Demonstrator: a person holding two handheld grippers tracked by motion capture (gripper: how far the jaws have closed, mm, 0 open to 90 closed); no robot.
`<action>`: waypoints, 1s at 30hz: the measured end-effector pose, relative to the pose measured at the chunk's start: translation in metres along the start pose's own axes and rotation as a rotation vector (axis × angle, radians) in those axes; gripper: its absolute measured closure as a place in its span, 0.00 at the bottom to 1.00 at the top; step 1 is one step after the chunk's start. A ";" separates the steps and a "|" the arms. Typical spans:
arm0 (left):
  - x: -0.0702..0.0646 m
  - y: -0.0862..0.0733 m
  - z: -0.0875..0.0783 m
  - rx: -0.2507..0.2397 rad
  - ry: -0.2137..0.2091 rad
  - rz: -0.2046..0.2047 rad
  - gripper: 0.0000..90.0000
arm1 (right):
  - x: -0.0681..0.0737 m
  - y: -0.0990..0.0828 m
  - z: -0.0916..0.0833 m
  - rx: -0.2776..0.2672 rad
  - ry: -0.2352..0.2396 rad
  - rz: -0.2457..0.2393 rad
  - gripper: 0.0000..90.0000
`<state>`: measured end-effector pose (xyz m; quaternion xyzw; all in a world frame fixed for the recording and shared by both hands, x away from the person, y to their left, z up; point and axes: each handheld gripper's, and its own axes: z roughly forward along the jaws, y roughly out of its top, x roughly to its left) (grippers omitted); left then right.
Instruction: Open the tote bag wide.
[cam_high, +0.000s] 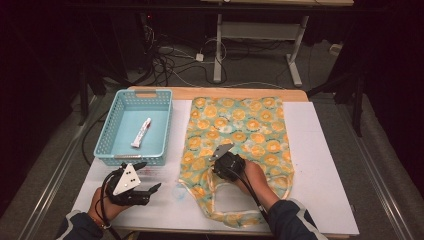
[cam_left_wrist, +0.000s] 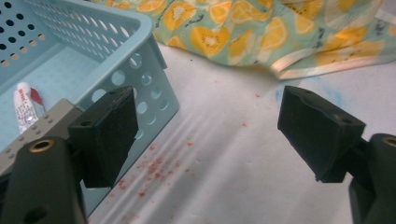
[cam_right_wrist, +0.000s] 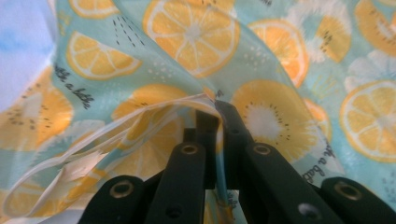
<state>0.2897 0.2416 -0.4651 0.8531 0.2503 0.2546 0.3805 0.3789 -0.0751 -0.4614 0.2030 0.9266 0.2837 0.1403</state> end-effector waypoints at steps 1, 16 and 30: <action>0.001 0.000 -0.001 -0.003 0.003 0.001 0.22 | 0.000 0.004 -0.002 -0.016 -0.008 0.005 1.00; 0.017 0.005 -0.017 -0.059 0.079 -0.032 0.22 | -0.014 0.081 -0.049 -0.115 -0.179 -0.023 1.00; 0.060 0.034 -0.020 -0.006 0.194 -0.078 0.22 | -0.037 0.091 -0.061 -0.194 -0.272 0.022 1.00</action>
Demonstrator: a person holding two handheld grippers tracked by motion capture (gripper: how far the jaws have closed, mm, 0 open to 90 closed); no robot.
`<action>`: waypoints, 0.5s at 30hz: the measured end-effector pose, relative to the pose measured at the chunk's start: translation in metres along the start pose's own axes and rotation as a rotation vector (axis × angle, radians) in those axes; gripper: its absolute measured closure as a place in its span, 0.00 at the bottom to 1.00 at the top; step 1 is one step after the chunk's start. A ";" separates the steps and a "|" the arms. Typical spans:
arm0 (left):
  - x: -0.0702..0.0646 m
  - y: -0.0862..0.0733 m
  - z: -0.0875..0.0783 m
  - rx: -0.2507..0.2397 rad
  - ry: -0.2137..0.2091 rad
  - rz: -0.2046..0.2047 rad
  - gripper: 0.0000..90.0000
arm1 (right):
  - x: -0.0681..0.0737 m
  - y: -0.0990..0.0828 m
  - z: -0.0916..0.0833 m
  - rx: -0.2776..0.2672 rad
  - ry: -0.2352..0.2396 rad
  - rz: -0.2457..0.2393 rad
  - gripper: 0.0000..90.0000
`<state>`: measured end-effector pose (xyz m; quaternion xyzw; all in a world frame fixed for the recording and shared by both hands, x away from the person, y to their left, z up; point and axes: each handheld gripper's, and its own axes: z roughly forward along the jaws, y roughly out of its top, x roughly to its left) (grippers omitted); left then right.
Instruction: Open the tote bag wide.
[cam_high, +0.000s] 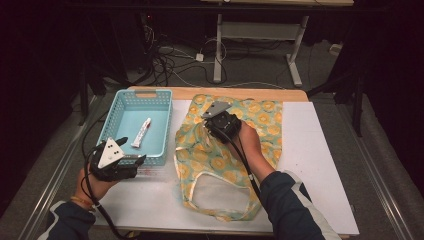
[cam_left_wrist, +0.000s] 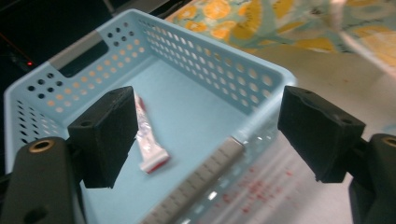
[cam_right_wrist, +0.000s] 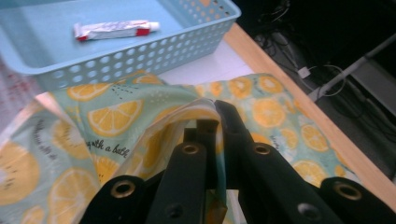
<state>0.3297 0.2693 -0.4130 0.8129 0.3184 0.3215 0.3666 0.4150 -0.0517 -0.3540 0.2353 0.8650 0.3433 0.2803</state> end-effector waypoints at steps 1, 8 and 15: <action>0.003 0.004 0.002 -0.001 0.001 -0.002 0.22 | -0.002 -0.001 0.000 0.000 -0.004 0.008 1.00; 0.031 0.030 0.042 0.100 0.002 -0.008 0.22 | -0.016 -0.008 0.007 -0.031 0.007 0.083 1.00; 0.061 0.039 0.091 0.230 -0.015 -0.095 0.22 | -0.016 -0.012 0.009 -0.047 0.023 0.089 1.00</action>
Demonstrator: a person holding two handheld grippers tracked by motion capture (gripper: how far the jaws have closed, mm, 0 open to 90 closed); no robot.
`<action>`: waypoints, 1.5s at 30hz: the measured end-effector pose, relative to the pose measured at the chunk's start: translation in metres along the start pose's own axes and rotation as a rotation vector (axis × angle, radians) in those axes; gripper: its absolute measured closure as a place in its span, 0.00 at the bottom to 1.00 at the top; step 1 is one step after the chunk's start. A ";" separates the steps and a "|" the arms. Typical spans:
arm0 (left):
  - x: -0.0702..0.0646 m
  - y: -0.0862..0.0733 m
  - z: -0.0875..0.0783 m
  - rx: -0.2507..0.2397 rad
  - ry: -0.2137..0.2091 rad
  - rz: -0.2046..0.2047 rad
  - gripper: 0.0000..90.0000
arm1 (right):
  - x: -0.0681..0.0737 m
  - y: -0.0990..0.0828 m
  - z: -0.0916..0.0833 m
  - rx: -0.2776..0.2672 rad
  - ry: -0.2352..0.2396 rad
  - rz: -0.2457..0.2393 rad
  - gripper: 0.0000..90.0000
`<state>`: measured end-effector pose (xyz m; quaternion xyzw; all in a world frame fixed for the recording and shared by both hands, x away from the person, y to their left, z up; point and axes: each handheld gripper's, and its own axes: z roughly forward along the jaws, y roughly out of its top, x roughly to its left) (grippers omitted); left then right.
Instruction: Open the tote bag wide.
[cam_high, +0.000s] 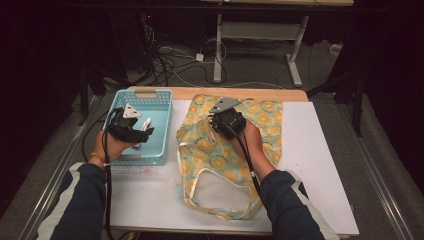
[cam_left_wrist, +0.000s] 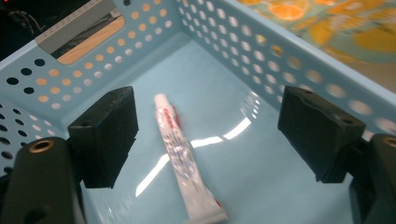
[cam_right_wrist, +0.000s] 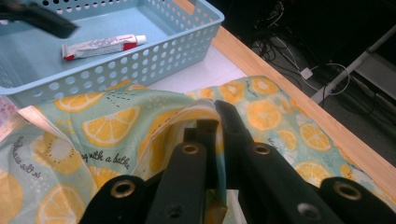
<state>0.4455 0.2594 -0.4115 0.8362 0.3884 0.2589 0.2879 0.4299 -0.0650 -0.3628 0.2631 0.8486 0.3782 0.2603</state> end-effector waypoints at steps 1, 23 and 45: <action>0.004 0.002 0.005 0.013 0.001 -0.012 0.22 | 0.000 0.000 0.000 0.000 0.000 0.000 1.00; 0.037 -0.004 0.074 0.383 -0.059 -0.159 0.65 | 0.004 -0.017 0.009 0.019 0.030 -0.002 1.00; 0.020 0.017 0.028 0.148 -0.012 -0.005 0.78 | -0.003 -0.011 -0.006 0.003 -0.014 -0.003 1.00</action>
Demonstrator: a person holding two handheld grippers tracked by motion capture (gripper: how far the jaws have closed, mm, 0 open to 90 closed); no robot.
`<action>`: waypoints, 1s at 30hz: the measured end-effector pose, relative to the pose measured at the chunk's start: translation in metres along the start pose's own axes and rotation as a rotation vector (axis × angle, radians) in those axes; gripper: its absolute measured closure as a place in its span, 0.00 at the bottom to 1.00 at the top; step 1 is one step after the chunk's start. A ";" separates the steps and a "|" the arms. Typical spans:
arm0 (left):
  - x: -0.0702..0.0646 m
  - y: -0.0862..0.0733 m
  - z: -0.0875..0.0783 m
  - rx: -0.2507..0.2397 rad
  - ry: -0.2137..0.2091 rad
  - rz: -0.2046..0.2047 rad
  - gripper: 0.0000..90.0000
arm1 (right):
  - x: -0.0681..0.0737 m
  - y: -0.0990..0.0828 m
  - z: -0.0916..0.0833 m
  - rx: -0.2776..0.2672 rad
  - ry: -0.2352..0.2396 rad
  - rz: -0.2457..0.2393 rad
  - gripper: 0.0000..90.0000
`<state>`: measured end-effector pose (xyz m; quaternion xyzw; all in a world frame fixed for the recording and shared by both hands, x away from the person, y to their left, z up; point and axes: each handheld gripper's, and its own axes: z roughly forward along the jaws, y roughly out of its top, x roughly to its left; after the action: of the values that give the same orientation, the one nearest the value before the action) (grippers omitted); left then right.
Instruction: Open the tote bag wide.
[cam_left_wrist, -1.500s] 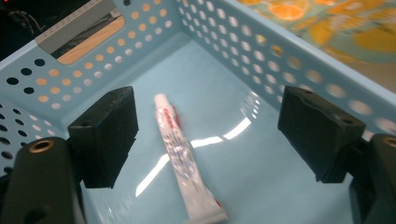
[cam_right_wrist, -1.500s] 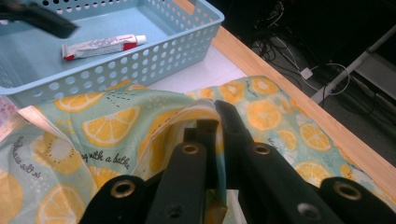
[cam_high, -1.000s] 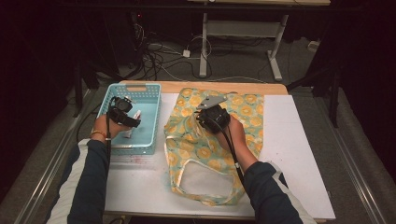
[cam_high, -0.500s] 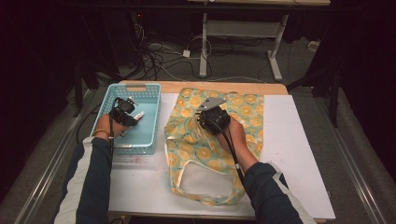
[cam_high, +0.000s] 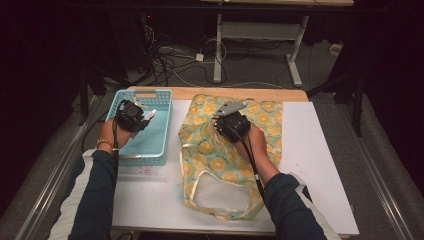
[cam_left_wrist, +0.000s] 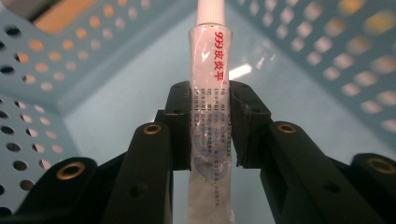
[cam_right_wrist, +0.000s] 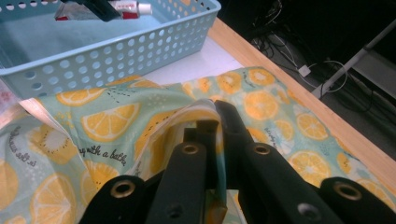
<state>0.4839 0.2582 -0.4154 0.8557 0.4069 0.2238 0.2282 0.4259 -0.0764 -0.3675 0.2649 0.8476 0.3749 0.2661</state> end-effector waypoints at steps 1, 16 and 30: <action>-0.002 -0.001 -0.006 -0.038 -0.011 -0.001 0.78 | -0.001 0.002 -0.002 0.000 -0.012 -0.004 1.00; -0.063 -0.015 -0.091 -0.490 -0.152 0.066 0.78 | 0.003 0.021 -0.014 -0.018 -0.066 -0.036 1.00; -0.147 -0.011 -0.108 -0.630 -0.323 0.288 0.78 | 0.001 0.022 -0.014 -0.012 -0.080 -0.021 1.00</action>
<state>0.3320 0.1698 -0.3648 0.8163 0.1525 0.2302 0.5073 0.4215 -0.0697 -0.3433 0.2689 0.8368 0.3664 0.3053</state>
